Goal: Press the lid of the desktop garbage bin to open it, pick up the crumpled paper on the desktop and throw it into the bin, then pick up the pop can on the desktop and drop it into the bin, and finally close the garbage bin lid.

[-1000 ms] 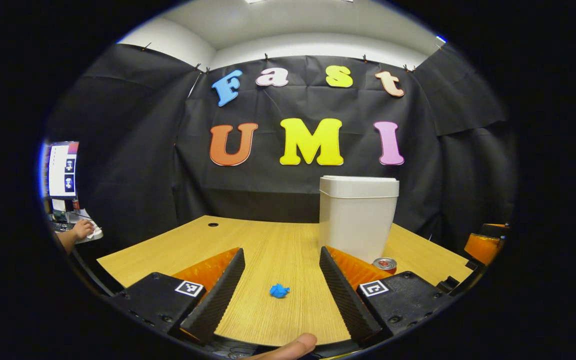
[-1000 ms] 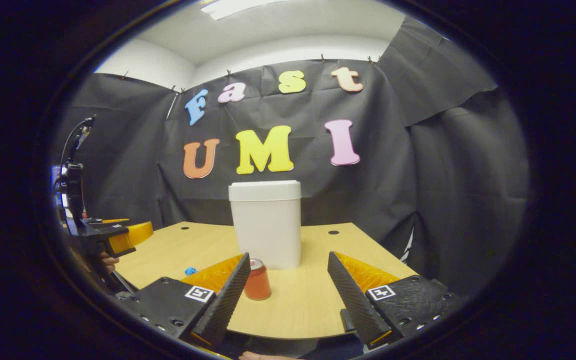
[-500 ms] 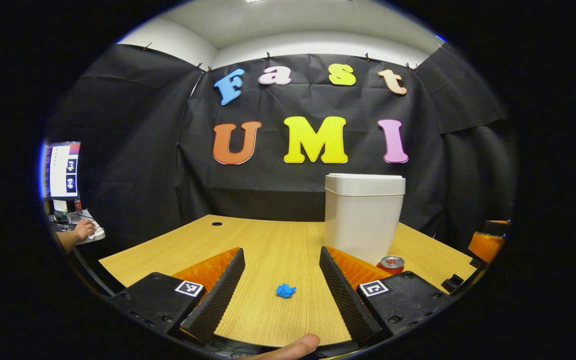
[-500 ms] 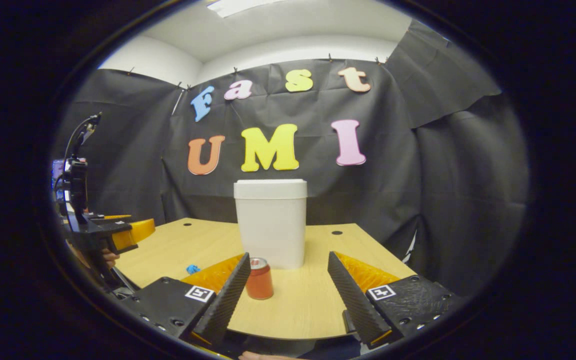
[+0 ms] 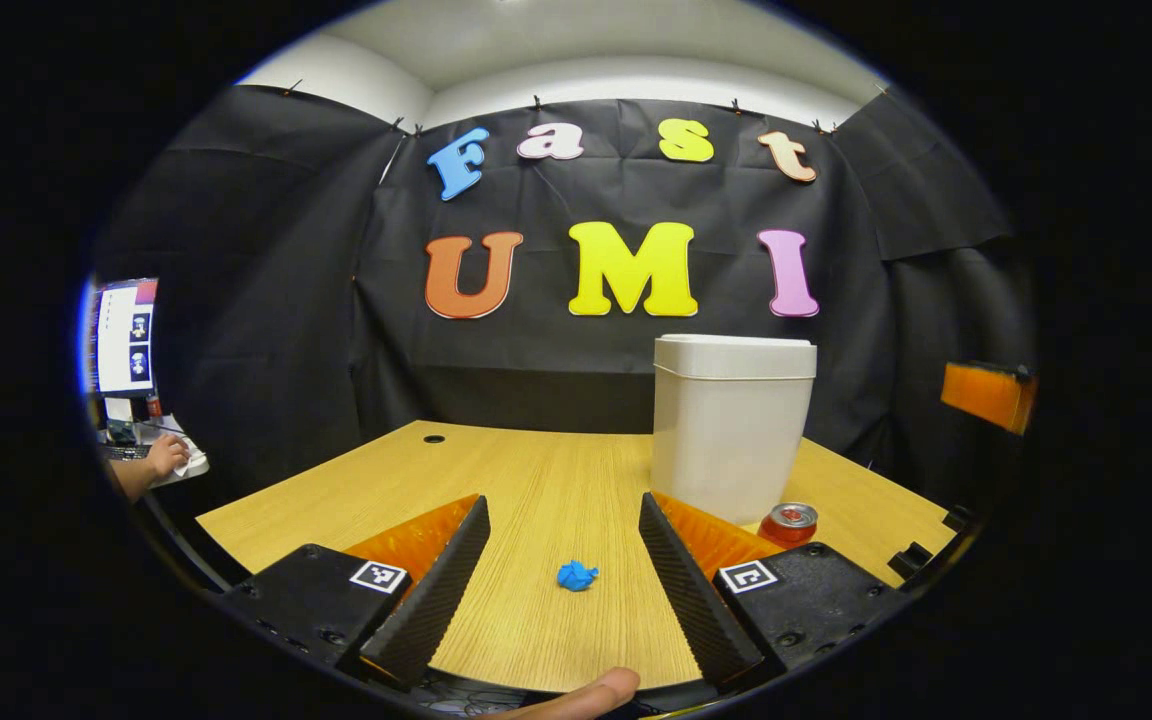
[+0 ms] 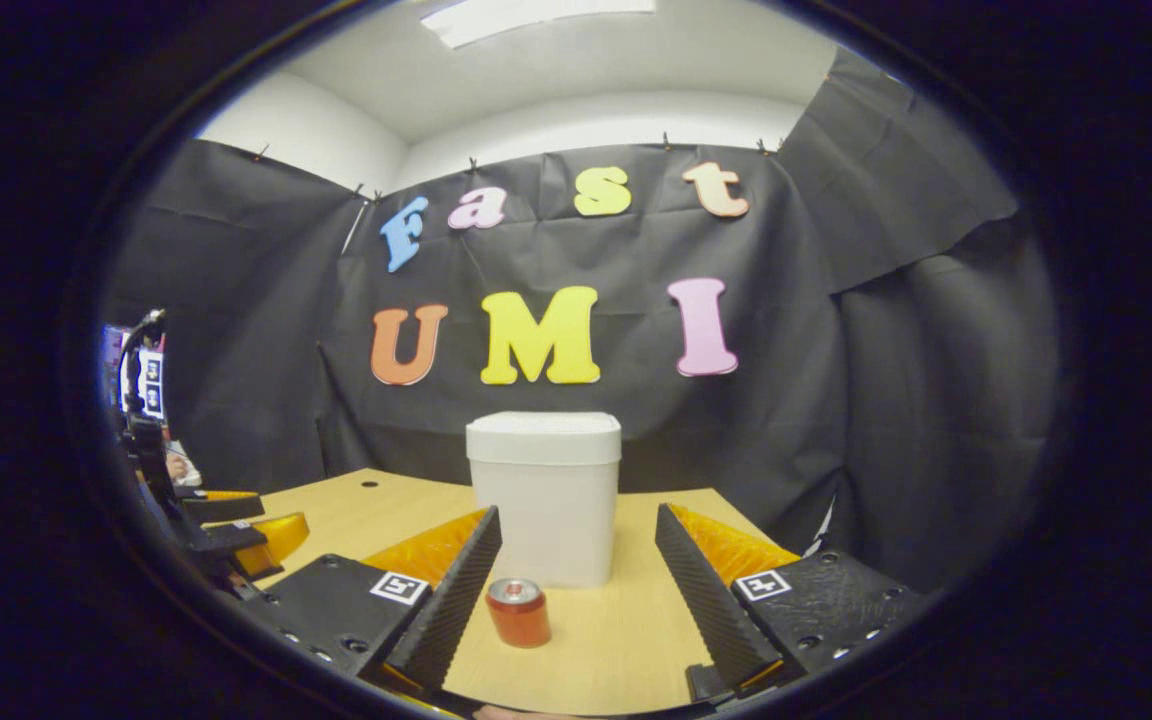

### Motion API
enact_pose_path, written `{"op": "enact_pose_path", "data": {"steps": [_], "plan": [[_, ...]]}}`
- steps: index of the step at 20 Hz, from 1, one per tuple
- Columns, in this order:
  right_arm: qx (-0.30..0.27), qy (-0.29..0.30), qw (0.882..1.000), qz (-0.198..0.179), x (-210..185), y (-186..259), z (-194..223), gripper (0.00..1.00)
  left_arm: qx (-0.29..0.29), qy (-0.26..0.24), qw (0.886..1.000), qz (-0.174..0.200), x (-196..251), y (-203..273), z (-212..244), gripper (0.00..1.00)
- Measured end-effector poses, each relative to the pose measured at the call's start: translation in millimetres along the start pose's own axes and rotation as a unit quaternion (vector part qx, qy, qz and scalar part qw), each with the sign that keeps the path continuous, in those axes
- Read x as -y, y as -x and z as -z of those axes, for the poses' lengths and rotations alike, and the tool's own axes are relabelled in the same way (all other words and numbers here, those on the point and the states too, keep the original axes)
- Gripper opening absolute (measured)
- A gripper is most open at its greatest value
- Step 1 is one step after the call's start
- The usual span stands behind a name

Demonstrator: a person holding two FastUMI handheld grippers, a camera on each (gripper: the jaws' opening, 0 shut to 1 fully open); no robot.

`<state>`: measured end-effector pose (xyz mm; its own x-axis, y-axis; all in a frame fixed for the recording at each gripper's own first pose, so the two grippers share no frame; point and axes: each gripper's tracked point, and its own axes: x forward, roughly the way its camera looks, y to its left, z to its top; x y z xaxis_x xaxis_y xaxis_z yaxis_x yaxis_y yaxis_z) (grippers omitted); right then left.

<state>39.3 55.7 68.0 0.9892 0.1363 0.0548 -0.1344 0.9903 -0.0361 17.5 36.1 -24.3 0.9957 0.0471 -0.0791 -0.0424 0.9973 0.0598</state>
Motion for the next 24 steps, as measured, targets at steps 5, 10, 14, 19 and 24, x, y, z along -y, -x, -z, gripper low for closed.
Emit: {"op": "enact_pose_path", "data": {"steps": [5, 10, 14, 19, 24], "plan": [[0.001, -0.004, 1.0, 0.003, -12.9, -61.6, -29.6, 0.8, -0.006, 0.003, 1.0, -0.006, -8.9, 1.4, 0.8, 0.98], [0.021, -0.017, 0.999, -0.018, -26.6, -138.9, -61.1, 0.19, 0.006, 0.009, 1.0, 0.0, -10.7, 5.2, -7.6, 0.97], [-0.016, -0.058, 0.998, -0.002, -20.7, -186.0, -63.4, 0.01, 0.011, 0.013, 1.0, -0.004, -21.5, 3.6, -10.9, 0.97], [-0.105, -0.131, 0.986, 0.001, -17.1, -240.4, -46.9, 0.0, 0.004, 0.023, 1.0, -0.011, -36.3, 1.2, -9.4, 0.97], [-0.14, -0.066, 0.988, 0.025, -12.8, -259.8, -38.1, 0.0, -0.007, 0.027, 0.999, -0.016, -45.7, -2.6, -4.5, 0.97]]}}
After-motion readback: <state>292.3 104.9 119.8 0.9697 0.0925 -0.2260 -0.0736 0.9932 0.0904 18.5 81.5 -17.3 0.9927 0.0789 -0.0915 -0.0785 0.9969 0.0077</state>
